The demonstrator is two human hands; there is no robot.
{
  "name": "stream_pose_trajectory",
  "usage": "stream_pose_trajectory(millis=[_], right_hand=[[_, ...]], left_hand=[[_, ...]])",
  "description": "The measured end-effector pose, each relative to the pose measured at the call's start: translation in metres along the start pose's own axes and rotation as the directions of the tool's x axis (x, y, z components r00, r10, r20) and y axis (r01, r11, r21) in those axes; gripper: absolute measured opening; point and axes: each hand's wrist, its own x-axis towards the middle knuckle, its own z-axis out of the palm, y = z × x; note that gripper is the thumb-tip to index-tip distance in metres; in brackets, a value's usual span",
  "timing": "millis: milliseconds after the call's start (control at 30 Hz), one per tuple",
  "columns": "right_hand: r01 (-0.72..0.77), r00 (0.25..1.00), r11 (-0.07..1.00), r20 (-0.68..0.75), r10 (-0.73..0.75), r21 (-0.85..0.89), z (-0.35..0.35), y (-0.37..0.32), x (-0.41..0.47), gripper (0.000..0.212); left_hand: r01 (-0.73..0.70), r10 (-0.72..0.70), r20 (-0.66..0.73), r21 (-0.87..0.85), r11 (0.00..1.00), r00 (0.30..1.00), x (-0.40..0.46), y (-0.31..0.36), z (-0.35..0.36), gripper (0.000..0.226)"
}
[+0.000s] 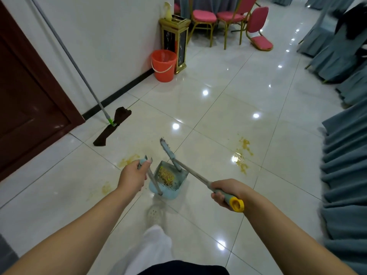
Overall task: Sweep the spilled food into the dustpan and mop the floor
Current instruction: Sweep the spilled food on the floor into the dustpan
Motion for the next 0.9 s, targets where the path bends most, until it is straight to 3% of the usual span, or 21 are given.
stream_pose_trajectory(millis=[567,900], right_hand=[[0.026,0.998,0.991,-0.056,-0.019,0.132,0.009,-0.303,0.106,0.010],[0.066,0.997,0.989,-0.039,-0.061,0.135,-0.035,-0.450,0.174,0.011]], left_hand=[[-0.036,0.036,0.037,-0.023,0.999,0.999,0.307,0.151,0.021,0.037],[-0.091,0.099,-0.072,0.112,0.990,0.992,0.430,0.222,0.077,0.034]])
